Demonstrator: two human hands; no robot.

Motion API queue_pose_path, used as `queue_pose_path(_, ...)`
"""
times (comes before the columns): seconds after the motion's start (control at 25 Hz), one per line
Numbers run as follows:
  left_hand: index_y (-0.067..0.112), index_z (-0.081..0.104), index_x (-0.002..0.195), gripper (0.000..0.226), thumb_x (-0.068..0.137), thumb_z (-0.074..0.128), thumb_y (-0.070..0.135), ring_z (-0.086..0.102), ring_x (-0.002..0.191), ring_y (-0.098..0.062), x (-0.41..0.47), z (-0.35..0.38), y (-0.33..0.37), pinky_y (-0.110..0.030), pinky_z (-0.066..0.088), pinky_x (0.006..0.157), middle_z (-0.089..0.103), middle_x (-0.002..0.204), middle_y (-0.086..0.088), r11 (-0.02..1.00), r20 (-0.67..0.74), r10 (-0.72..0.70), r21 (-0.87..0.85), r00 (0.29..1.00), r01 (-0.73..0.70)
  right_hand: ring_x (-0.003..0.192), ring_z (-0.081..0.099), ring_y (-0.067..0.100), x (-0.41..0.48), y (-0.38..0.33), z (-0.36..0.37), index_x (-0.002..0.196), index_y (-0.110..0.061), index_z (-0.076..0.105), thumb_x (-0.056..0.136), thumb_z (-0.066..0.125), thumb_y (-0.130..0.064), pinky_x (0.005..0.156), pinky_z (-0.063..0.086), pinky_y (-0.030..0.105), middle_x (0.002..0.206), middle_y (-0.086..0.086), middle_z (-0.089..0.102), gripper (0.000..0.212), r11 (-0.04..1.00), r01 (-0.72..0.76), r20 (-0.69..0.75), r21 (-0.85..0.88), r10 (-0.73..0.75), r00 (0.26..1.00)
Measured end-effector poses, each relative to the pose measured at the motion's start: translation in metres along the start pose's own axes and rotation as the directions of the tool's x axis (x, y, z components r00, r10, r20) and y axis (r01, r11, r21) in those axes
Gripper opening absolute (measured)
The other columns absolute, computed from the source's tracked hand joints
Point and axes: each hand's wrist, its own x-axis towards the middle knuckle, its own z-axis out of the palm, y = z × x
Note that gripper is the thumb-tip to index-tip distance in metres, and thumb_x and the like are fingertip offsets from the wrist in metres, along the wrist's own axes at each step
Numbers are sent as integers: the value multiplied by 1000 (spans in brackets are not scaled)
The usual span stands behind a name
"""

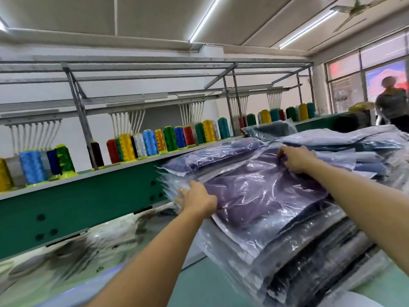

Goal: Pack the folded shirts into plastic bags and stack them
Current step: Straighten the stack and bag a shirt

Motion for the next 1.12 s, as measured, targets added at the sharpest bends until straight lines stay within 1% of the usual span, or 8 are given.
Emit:
queue_pose_path(0.16,18,49,135,52,85,58,29,44,133,-37,13,11,31,-42,37,110,51,143,-15,898,-63,393,243,917,-368,147,15,37,12,-6,13,143,-44,41,95,51,-39,119,14,57,160,12,18,49,971,147,-26,-191,-154,988)
queue_pose_path(0.28,30,36,152,89,79,41,82,32,146,-39,25,27,48,-60,23,118,34,161,-9,909,190,328,203,925,-364,150,22,29,11,-13,25,153,-45,27,101,35,-53,122,17,53,166,1,20,54,936,333,99,-113,-323,941)
queue_pose_path(0.44,44,9,159,125,53,19,108,-1,154,-44,40,48,46,-72,0,116,-2,170,-4,939,334,205,198,920,-282,150,27,27,13,-12,34,155,-43,28,91,31,-77,124,16,49,165,0,26,72,950,206,373,233,-283,884)
queue_pose_path(0.68,34,4,162,123,63,28,104,7,156,-31,49,50,46,-60,6,123,3,170,6,958,500,210,66,840,-279,152,18,30,24,-12,39,159,-36,19,65,26,-95,124,11,53,167,0,14,111,931,193,493,311,-331,804)
queue_pose_path(0.8,29,13,162,116,70,34,97,15,154,-34,52,49,42,-58,11,124,11,170,0,958,503,230,32,833,-284,150,23,32,28,-12,49,159,-33,18,85,33,-80,124,15,49,167,6,17,89,964,182,508,194,-258,822)
queue_pose_path(0.92,14,44,147,85,89,43,77,48,132,-36,46,47,37,-47,39,111,50,148,-14,922,343,301,134,890,-364,151,22,32,27,-14,49,160,-25,20,97,41,-65,124,16,47,166,10,18,77,981,160,518,113,-196,833)
queue_pose_path(1.04,12,58,113,65,88,56,72,61,99,-29,36,37,29,-42,52,86,67,110,-11,891,157,393,178,906,-418,134,49,30,15,-30,35,148,-17,46,100,52,-50,115,36,44,150,13,49,59,984,173,413,40,-174,894)
queue_pose_path(1.12,16,57,111,51,90,61,63,61,98,-27,26,26,22,-43,53,86,66,109,-6,879,71,424,207,903,-429,119,59,30,-2,-47,23,133,-20,61,97,56,-41,103,48,42,134,11,62,41,984,177,239,1,-172,956)
